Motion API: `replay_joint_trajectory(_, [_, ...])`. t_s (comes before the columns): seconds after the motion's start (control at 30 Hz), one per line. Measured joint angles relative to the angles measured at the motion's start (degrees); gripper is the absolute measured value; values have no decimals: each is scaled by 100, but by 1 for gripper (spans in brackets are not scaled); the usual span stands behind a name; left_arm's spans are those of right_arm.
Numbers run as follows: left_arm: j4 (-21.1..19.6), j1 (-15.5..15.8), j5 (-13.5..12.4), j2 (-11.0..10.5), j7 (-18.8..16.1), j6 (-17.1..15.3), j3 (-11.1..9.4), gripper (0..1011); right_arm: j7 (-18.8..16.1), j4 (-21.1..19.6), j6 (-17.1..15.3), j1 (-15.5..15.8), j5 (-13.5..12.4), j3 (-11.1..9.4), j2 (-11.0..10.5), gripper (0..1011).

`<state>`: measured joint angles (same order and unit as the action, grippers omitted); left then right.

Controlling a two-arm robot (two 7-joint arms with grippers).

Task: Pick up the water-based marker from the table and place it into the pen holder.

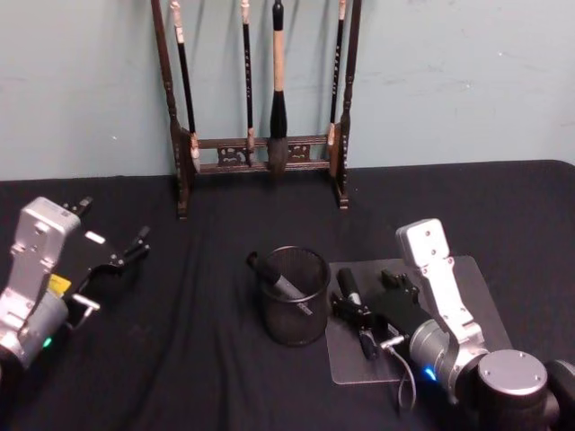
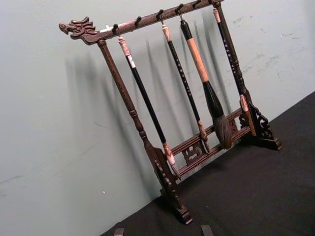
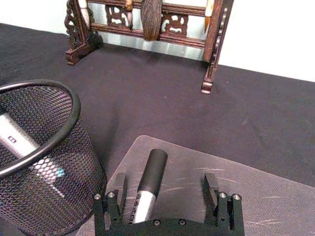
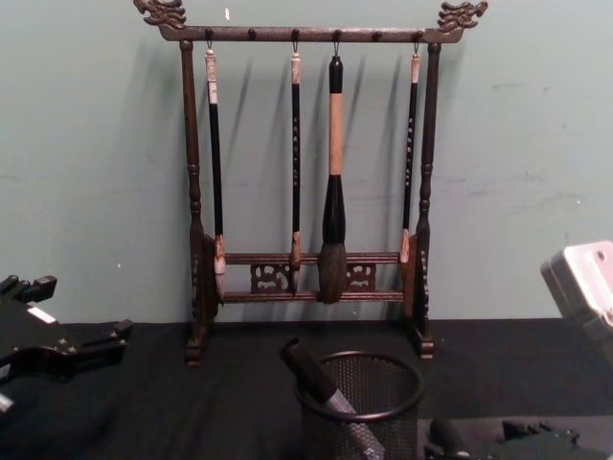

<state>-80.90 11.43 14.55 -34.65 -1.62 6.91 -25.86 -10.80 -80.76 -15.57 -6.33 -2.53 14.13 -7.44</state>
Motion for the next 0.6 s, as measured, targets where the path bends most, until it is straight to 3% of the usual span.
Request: replay_joint_trajectory(0.6, [0,0,0,0,0,0,0,1009,-64,55,-79,-21,-32,-20,15,1000])
